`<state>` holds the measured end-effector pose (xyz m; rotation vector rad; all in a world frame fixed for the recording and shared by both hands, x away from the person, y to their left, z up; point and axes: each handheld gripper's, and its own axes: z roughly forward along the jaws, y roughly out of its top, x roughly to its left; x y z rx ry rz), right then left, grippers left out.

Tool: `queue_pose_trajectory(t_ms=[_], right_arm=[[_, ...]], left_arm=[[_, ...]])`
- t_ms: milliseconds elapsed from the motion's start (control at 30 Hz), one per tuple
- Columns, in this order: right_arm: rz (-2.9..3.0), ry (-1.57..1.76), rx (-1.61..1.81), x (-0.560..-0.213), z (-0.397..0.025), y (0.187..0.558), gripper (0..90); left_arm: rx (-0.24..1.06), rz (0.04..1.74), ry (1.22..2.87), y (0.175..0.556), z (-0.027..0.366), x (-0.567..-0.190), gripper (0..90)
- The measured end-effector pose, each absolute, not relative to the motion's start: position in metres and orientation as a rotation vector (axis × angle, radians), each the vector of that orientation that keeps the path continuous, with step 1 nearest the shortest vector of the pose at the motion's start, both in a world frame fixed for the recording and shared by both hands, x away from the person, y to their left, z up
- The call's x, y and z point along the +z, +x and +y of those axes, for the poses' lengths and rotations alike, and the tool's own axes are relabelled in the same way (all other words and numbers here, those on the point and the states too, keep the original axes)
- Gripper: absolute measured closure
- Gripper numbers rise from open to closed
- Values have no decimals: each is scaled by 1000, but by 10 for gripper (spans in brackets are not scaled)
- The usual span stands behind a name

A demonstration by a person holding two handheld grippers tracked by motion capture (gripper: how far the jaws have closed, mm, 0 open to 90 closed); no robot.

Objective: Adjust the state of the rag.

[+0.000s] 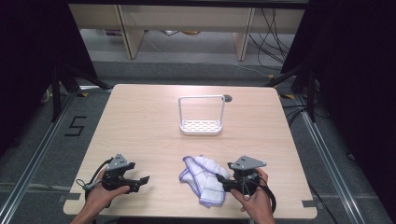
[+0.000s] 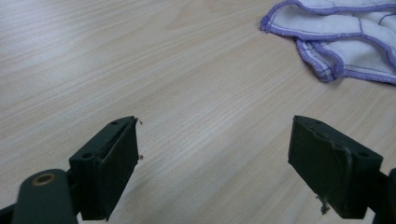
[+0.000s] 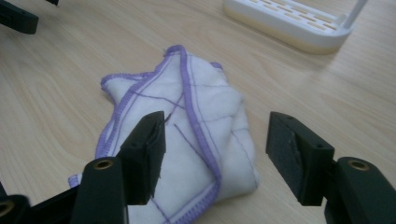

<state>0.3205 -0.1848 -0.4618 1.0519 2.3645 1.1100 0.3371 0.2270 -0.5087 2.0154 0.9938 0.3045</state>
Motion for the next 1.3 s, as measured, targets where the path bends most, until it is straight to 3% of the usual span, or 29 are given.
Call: queue_pose_trajectory(t_ms=[700, 767, 800, 833, 867, 933, 1133, 1300], right_arm=[[2521, 925, 880, -479, -123, 364, 583], [2528, 941, 866, -483, -120, 366, 642], [2536, 933, 839, -488, -120, 368, 729], [2536, 933, 839, -488, -120, 368, 729], [2544, 911, 826, -488, -122, 369, 819], [2523, 895, 825, -485, -125, 368, 861], [2452, 943, 967, -453, -160, 364, 871], [2419, 1042, 1035, -452, -191, 361, 871]], left_arm=[[297, 981, 2022, 336, 224, -508, 153], [294, 981, 2023, 336, 224, -508, 154], [293, 986, 2016, 336, 224, -508, 153], [293, 986, 2016, 336, 224, -508, 152], [291, 988, 1996, 336, 222, -509, 152], [288, 988, 1993, 335, 222, -509, 152], [282, 975, 1976, 334, 218, -507, 151], [244, 942, 1985, 331, 208, -503, 149]])
